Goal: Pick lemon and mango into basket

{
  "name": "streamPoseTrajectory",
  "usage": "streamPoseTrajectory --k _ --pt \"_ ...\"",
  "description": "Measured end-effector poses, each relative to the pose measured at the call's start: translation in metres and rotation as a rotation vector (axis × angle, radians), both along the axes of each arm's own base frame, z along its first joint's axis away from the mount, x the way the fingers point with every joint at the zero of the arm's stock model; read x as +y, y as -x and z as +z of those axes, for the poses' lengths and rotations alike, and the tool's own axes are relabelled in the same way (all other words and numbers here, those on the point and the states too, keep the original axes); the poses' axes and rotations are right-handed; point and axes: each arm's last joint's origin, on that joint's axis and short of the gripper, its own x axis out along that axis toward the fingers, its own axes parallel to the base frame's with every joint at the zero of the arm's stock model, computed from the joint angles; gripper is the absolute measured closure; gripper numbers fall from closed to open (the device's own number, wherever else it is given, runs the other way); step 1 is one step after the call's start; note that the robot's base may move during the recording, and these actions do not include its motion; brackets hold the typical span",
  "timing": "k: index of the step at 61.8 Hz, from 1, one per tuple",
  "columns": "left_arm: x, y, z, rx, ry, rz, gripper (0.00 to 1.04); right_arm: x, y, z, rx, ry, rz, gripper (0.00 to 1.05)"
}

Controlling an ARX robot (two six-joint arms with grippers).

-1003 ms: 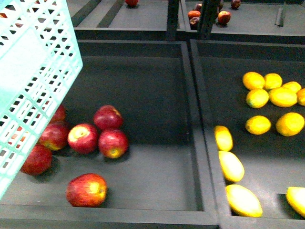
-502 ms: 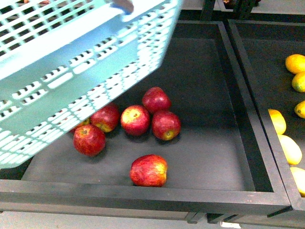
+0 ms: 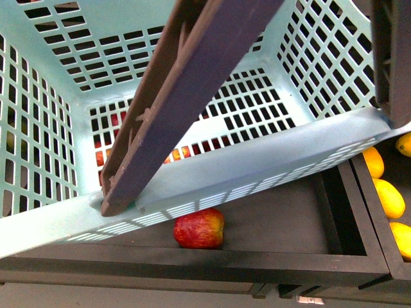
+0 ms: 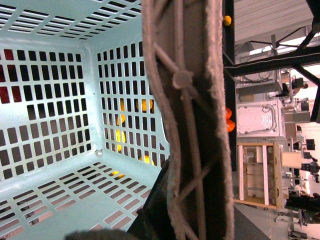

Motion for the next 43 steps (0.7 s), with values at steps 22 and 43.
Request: streamPoseTrajectory --k 22,43 --pt "0.001 -0.001 0.000 -0.010 -0.013 0.010 1.00 -0.010 -0.007 -0.004 0.374 -0.342 -0.066 0.09" --pt "0.001 -0.001 0.001 -0.010 -0.012 0.011 1.00 -0.085 -0.105 0.005 0.356 -0.582 -0.350 0.09"
